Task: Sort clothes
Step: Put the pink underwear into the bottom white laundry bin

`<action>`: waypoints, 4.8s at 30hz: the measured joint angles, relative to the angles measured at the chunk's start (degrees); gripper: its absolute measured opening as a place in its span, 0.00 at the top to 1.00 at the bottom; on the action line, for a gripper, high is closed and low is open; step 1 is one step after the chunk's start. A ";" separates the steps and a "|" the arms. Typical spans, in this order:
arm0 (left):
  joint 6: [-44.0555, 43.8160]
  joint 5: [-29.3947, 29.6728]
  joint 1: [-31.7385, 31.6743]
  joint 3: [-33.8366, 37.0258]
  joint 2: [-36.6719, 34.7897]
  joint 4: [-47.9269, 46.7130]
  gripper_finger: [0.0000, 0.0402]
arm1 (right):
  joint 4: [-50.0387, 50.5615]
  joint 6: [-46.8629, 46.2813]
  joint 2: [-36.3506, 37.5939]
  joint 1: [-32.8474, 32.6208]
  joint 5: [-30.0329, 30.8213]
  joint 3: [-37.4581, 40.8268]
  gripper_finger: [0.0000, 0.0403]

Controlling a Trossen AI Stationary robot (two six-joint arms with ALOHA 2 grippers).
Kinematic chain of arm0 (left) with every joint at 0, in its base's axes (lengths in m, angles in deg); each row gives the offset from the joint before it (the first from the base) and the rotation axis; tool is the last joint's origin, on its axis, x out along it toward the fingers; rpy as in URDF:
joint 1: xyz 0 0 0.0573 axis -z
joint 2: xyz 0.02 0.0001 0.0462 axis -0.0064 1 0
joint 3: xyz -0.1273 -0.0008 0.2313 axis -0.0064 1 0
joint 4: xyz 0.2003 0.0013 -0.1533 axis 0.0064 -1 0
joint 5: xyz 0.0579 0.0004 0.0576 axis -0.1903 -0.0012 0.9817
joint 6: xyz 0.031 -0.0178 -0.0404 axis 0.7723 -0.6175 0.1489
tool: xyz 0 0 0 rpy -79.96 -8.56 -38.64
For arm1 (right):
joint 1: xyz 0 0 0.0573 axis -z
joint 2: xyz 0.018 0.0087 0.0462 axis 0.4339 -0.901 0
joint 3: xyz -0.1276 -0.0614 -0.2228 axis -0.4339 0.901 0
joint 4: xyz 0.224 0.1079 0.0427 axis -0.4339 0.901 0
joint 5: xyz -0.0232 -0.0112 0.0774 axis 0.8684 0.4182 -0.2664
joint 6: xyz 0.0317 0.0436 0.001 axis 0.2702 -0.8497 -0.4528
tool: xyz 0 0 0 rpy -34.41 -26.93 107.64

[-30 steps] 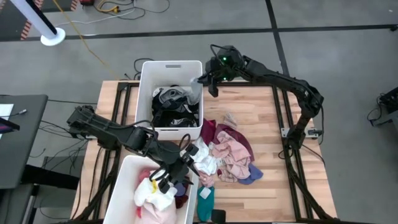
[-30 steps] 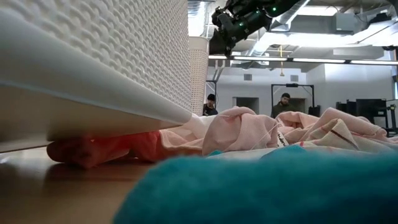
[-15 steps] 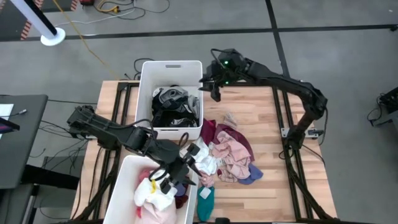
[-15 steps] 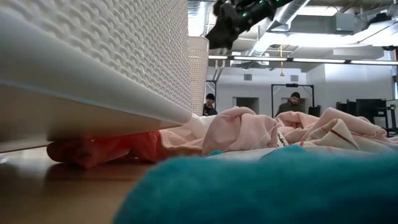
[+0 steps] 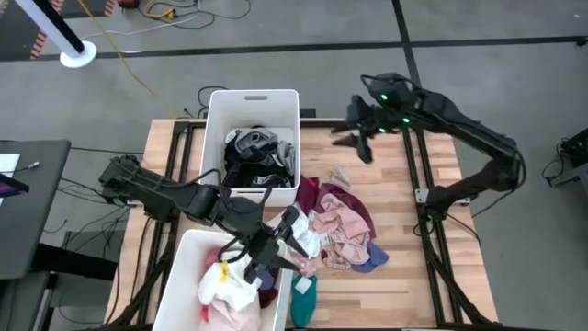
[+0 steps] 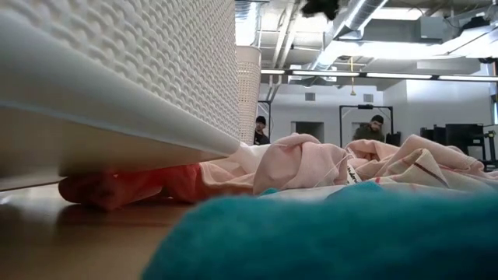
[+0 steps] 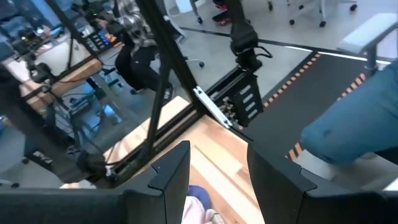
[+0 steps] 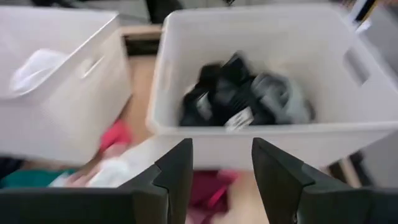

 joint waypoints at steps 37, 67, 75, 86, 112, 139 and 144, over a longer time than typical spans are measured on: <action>-5.05 -15.12 -8.41 0.00 9.51 2.00 0.61 | 2.01 -32.42 16.88 -38.09 10.32 38.08 0.56; -6.23 -15.01 -7.73 0.00 9.51 -4.32 0.61 | -28.60 -35.62 -5.08 -36.76 35.74 53.13 0.57; -6.03 -15.00 -7.73 -0.07 9.51 -4.73 0.61 | -29.89 -35.95 -9.55 -38.50 36.39 53.05 0.76; -6.01 -14.35 -7.75 -0.07 9.51 -4.79 0.61 | -30.20 -35.59 -3.12 -43.26 38.12 53.11 0.98; -4.11 -11.83 -7.73 -0.07 9.51 -4.48 0.61 | -36.49 -28.78 17.81 -55.03 49.31 53.09 1.00; -4.94 8.23 -7.75 -0.04 9.51 1.17 0.61 | -44.18 -13.98 19.23 -54.90 49.33 46.74 1.00; -5.25 10.58 -7.75 -0.04 9.51 3.75 0.61 | -47.71 -9.64 19.21 -54.87 49.33 45.85 1.00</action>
